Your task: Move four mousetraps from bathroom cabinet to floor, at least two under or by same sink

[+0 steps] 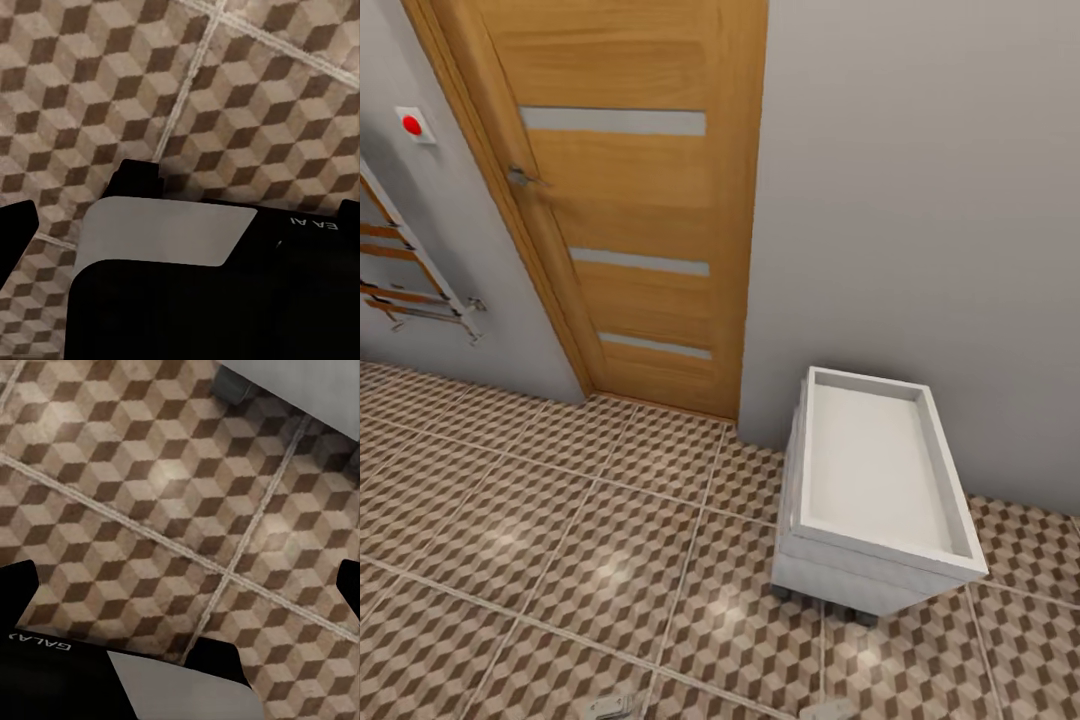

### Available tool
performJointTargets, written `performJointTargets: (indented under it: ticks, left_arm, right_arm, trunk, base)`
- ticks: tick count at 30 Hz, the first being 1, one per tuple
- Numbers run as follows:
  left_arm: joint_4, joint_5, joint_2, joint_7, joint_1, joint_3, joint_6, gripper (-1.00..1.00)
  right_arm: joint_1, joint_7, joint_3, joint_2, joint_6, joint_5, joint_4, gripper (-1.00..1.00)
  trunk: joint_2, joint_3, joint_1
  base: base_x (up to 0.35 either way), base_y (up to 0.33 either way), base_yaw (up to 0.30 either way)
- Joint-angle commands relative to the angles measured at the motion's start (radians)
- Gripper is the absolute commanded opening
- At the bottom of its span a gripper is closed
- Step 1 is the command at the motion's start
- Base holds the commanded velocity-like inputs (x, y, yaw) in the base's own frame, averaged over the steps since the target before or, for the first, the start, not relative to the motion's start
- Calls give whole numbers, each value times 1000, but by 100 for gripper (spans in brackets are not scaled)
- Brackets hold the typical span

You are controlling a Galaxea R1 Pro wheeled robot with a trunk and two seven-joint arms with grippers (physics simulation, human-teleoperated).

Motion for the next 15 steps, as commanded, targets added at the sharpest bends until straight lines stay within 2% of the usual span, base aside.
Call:
performJointTargets:
  ticks: [1, 15]
  left_arm:
    - [-3, 6, 0, 6, -1, -8, -3, 100]
    - [-3, 6, 0, 6, -1, -7, -3, 100]
  right_arm:
    - [0, -6, 7, 0, -2, -2, 0, 100]
    - [0, -6, 8, 0, -2, -2, 0, 100]
  trunk:
    - [0, -1, 0]
    - [0, -1, 0]
  base:
    - [0, 0, 287]
    - [0, 0, 287]
